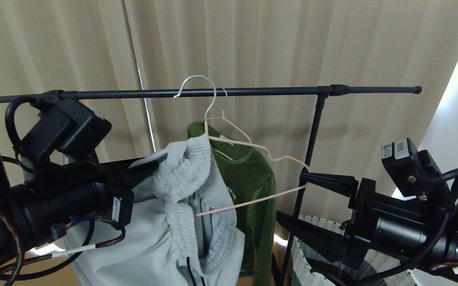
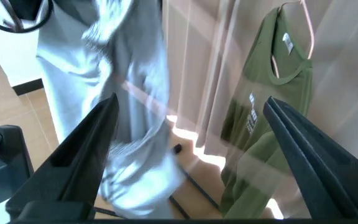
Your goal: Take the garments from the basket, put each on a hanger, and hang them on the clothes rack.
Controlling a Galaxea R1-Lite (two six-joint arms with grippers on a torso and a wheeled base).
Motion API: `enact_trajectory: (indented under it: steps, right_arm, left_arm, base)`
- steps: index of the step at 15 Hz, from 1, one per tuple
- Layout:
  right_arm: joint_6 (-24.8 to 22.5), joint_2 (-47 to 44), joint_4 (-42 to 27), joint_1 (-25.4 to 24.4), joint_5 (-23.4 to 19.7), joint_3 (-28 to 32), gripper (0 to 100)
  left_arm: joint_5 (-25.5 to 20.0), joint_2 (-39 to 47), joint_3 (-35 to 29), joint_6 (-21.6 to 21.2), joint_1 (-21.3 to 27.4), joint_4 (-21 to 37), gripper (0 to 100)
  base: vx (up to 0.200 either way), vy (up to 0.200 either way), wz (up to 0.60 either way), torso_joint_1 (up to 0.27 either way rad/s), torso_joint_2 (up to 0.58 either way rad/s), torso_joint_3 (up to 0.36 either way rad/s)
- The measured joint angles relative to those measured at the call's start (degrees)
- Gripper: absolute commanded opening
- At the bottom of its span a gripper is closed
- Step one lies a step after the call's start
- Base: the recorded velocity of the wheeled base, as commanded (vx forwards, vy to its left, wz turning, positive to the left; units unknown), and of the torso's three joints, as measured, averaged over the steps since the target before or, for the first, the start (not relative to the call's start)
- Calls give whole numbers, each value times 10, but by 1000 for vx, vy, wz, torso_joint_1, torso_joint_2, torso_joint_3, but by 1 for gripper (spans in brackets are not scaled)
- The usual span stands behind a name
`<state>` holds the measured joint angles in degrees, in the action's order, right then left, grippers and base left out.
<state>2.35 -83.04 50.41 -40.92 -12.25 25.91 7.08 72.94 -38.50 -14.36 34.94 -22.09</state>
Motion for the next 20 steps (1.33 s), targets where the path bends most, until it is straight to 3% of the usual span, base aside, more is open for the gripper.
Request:
enact_trajectory:
  steps: [2,5,9,15,16,20]
  right_arm:
    - [0,-6,0,-3,-1,0,100]
    - [-1,-19,0,-12,0,0,100]
    - [-1,-53,2,-21,8,8,100]
    - [-1,-79,2,-21,44,12,100]
    - [-1,-81,2,-21,47,10,0]
    - [-1,-79,3,-9,59,5,0]
  left_arm:
    - [-3,-1,-9,44,2,-3,0]
    - [-10,-4,-15,68,16,-40,0]
    - [-13,-5,-16,71,46,-94,0]
    - [-13,-5,-16,71,81,-122,0]
    - [-13,-5,-16,71,81,-122,0]
    - [-13,-5,-17,71,77,-122,0]
  base:
    - [0,0,0,0,0,0]
    - [0,0,0,0,0,0]
    - [0,0,0,0,0,0]
    - [0,0,0,0,0,0]
    - [0,0,0,0,0,0]
    - [0,0,0,0,0,0]
